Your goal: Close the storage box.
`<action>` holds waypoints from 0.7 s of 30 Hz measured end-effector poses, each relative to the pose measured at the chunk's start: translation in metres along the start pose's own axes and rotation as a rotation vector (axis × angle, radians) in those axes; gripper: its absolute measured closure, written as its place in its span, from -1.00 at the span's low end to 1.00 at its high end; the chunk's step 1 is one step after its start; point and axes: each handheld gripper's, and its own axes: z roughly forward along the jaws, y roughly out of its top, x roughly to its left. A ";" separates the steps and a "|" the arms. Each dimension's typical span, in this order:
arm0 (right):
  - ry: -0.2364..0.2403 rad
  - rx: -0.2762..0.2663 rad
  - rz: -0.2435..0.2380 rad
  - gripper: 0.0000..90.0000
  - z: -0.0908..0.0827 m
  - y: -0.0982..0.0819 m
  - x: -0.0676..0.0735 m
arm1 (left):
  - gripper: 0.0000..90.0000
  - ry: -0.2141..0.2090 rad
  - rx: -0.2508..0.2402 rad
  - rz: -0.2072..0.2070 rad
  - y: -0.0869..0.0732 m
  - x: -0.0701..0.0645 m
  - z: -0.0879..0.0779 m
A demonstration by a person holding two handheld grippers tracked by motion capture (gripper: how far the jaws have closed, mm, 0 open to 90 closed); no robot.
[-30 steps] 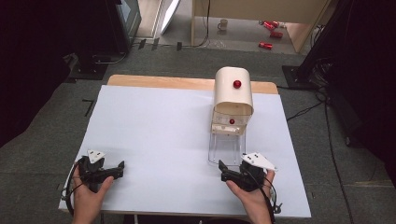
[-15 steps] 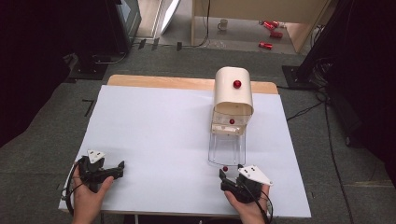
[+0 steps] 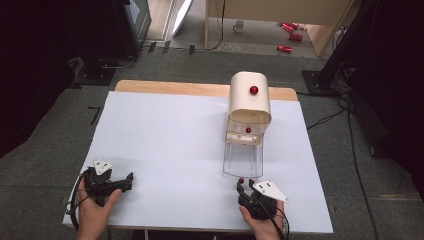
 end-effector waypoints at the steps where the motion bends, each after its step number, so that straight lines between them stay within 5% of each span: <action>1: 0.000 0.000 0.002 0.27 0.001 0.000 0.000 | -0.97 0.000 -0.001 -0.001 0.000 0.000 0.000; 21: -0.023 0.038 0.035 0.66 0.021 -0.008 0.002 | -0.97 0.000 0.000 0.000 0.000 0.000 0.000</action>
